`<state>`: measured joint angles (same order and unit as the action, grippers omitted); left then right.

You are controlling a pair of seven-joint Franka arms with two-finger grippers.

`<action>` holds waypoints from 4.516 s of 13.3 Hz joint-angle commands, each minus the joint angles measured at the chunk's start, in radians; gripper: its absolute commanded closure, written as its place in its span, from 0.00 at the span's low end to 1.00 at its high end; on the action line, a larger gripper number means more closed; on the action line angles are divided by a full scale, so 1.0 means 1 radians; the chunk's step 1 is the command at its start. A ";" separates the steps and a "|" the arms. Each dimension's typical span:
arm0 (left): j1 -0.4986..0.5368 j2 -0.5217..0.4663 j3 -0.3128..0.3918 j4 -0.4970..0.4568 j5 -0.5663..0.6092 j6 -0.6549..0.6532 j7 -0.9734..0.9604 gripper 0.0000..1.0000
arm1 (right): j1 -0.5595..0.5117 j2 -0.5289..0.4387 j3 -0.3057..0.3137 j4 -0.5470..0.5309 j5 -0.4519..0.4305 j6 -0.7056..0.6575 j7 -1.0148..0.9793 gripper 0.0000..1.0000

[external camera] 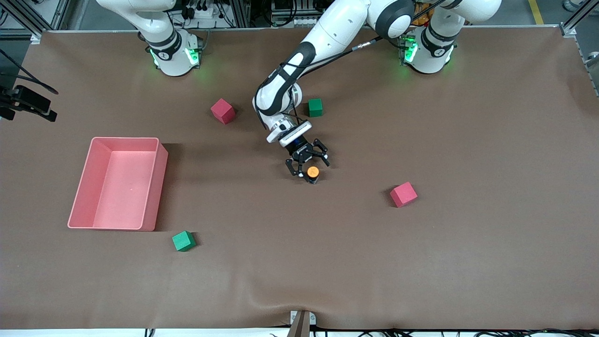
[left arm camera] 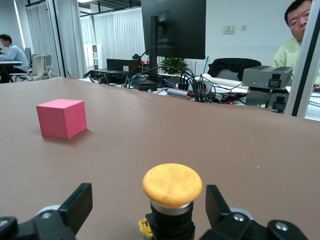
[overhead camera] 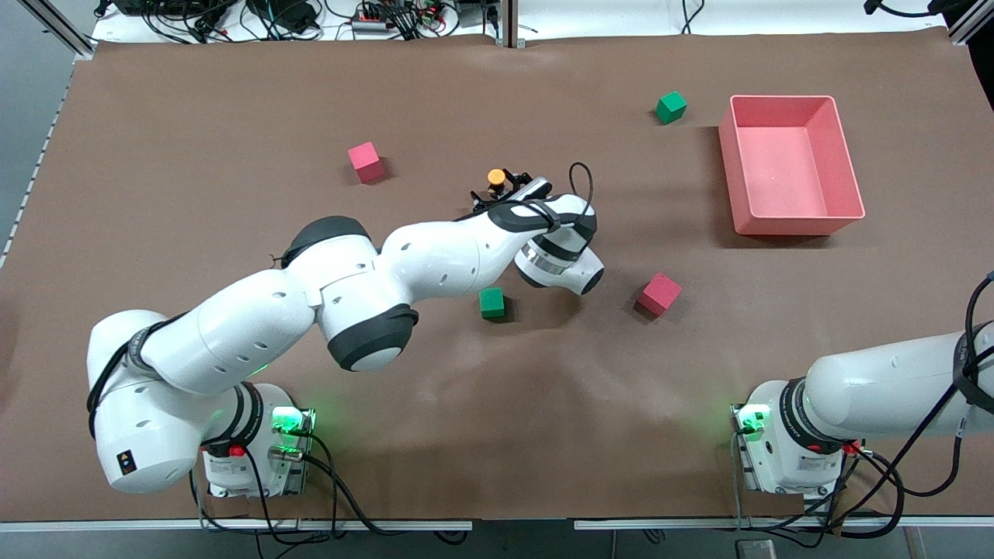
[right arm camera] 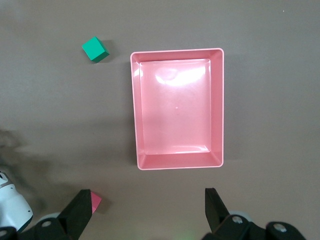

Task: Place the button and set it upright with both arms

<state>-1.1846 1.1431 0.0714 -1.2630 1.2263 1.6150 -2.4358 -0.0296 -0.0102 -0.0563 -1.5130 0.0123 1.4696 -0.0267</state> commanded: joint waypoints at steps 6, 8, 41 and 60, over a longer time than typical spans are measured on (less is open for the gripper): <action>0.019 -0.071 -0.002 0.028 0.033 -0.020 0.200 0.00 | 0.002 0.009 -0.001 0.016 0.001 -0.005 0.014 0.00; 0.037 -0.103 -0.004 0.030 0.029 -0.017 0.240 0.00 | 0.002 0.009 -0.001 0.016 0.001 -0.005 0.014 0.00; 0.730 -0.779 -0.021 0.036 -0.993 0.226 1.656 0.00 | -0.001 0.009 -0.002 0.020 0.001 -0.005 0.014 0.00; 1.214 -1.052 -0.228 -0.054 -1.310 -0.210 2.137 0.00 | -0.004 0.007 -0.002 0.020 0.001 -0.018 0.014 0.00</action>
<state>-0.0011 0.1839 -0.1433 -1.2215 -0.0426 1.4164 -0.3117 -0.0310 -0.0094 -0.0596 -1.5122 0.0123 1.4673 -0.0260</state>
